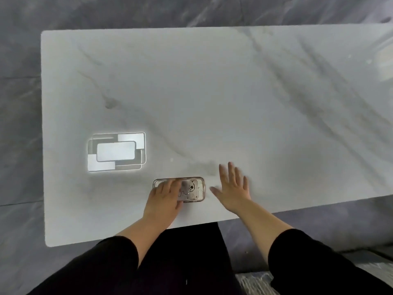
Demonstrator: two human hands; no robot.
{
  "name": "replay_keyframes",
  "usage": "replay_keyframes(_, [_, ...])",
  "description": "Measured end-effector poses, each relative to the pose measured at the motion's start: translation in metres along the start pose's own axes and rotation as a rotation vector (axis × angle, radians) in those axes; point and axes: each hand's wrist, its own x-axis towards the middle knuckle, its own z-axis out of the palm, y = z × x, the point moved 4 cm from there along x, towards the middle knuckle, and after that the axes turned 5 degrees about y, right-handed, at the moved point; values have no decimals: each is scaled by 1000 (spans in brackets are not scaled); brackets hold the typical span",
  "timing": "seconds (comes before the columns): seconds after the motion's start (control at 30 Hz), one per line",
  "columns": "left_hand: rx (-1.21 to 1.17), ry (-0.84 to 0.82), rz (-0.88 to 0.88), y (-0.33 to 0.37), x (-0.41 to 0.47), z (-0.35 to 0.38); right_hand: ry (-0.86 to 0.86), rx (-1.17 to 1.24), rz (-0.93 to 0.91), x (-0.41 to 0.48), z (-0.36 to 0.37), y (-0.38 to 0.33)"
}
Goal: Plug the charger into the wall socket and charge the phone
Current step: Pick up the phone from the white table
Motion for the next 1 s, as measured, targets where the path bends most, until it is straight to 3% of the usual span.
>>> replay_keyframes(0.1, [144,37,123,-1,15,22,-58,-66,-25,15,27,0])
replay_keyframes(0.3, [90,8,120,-18,38,62,-110,-124,3,31,55,5])
replay_keyframes(0.6, [60,264,187,-17,33,62,-166,-162,26,31,53,3])
replay_keyframes(0.73, [50,257,-22,-18,34,39,-215,-178,-10,26,42,1])
replay_keyframes(0.83, [-59,48,-251,-25,25,24,-171,-127,-31,15,20,0])
replay_keyframes(1.0, [-625,-31,-518,-39,-24,0,-180,75,-83,-36,-10,-12])
